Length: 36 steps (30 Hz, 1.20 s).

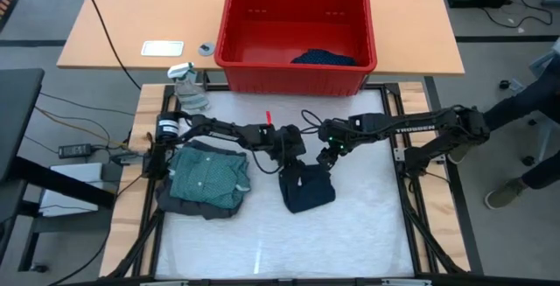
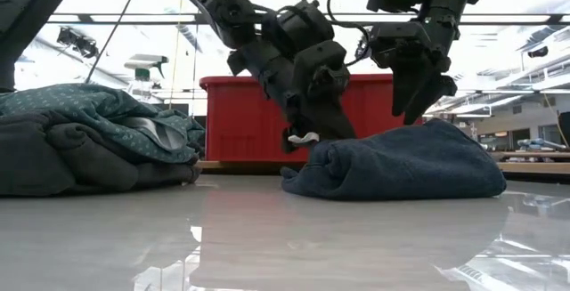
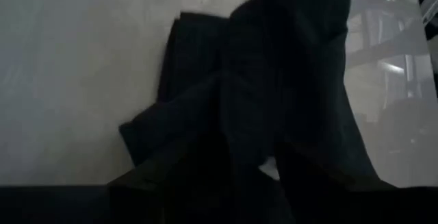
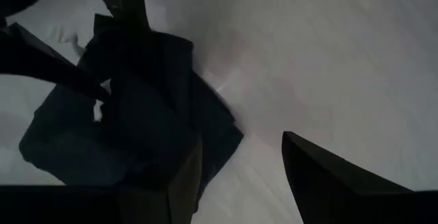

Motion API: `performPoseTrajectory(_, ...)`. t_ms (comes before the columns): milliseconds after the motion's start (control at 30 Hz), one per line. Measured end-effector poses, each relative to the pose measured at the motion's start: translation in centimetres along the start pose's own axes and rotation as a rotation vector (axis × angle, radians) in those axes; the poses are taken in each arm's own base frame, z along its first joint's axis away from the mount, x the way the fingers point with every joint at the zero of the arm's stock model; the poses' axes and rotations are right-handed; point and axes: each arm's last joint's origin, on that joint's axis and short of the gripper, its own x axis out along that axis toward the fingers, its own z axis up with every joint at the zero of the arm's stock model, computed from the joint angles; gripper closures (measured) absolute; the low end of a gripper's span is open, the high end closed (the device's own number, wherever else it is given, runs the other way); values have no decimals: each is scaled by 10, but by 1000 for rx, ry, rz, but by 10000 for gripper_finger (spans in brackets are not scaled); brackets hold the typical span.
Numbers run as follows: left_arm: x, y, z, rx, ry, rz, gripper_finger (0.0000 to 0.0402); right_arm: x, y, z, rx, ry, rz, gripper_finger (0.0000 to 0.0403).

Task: Fold Laundry from Bin
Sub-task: Fold the dark blue short on the table

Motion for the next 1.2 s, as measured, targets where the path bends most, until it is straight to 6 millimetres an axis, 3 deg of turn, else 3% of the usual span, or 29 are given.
performPoseTrajectory(200,1,-3,-1,22,1,-12,251,0,-2,2,15,-1,-4,195)
performPoseTrajectory(433,0,-7,-1,35,26,-114,388,0,-4,3,32,-3,-6,195)
performPoseTrajectory(567,-5,-9,0,26,33,-127,398,0,-4,3,48,-4,-7,195)
performPoseTrajectory(800,-41,-26,15,39,-40,-127,400,0,-4,3,61,-5,-7,195)
performPoseTrajectory(1000,-62,-32,5,-27,59,17,401,0,-3,3,70,-11,-12,196)
performPoseTrajectory(1200,-46,-20,-15,-200,183,205,400,0,-1,1,80,-62,-62,199)
